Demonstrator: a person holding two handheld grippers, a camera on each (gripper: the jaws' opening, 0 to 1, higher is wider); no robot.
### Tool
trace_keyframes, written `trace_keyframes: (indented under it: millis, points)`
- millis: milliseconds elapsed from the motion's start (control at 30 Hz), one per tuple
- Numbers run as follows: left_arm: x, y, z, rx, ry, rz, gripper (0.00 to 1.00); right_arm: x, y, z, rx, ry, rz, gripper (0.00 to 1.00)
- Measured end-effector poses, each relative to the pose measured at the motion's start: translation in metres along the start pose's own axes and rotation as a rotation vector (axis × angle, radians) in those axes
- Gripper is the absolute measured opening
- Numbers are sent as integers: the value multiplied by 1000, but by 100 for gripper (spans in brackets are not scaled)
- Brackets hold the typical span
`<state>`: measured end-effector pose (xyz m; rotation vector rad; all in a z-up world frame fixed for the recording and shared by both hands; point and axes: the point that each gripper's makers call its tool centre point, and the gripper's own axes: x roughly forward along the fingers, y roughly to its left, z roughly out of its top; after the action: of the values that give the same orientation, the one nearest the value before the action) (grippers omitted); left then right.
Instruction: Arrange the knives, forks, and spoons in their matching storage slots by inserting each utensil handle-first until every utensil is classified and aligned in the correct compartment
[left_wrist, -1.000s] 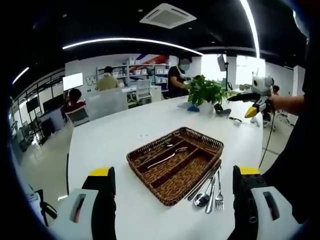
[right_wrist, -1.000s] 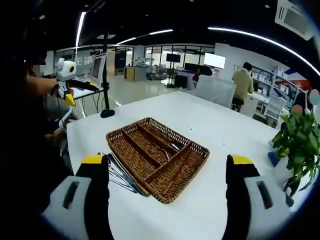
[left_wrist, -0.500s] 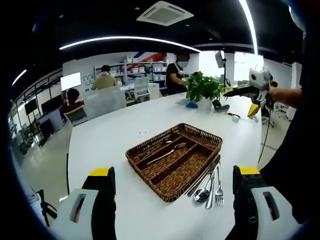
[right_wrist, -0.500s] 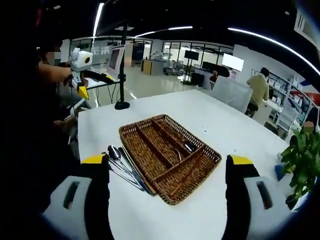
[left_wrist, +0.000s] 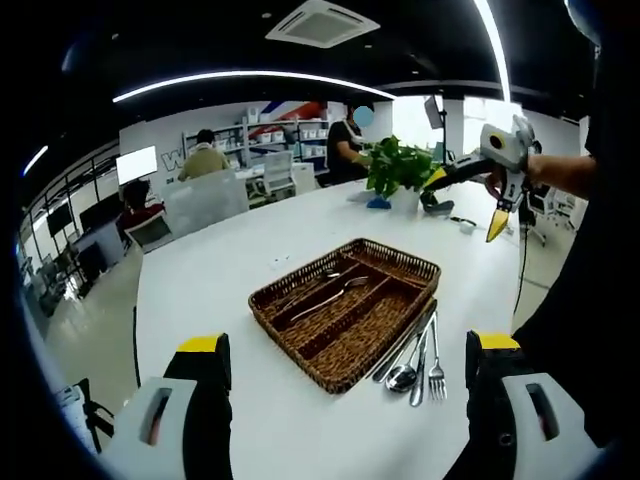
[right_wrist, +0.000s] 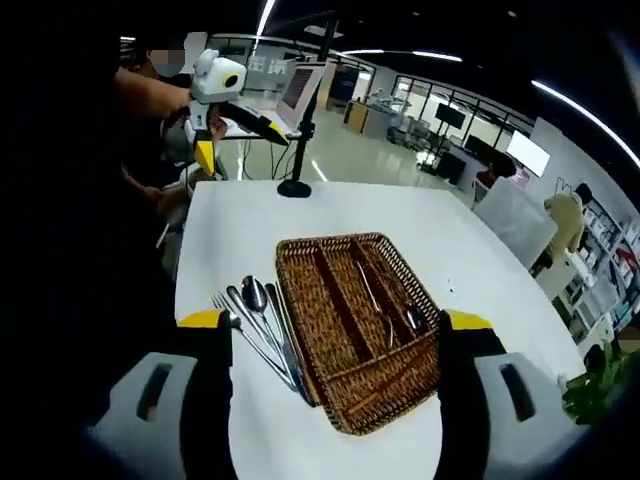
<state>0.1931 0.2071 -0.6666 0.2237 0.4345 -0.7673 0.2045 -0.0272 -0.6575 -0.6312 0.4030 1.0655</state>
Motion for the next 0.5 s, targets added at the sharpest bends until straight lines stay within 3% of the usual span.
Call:
trace_keyframes:
  millis: [500]
  points:
    - [-13,-4,2,-11,-21,38,100,28,14,2,-39,20,81,80]
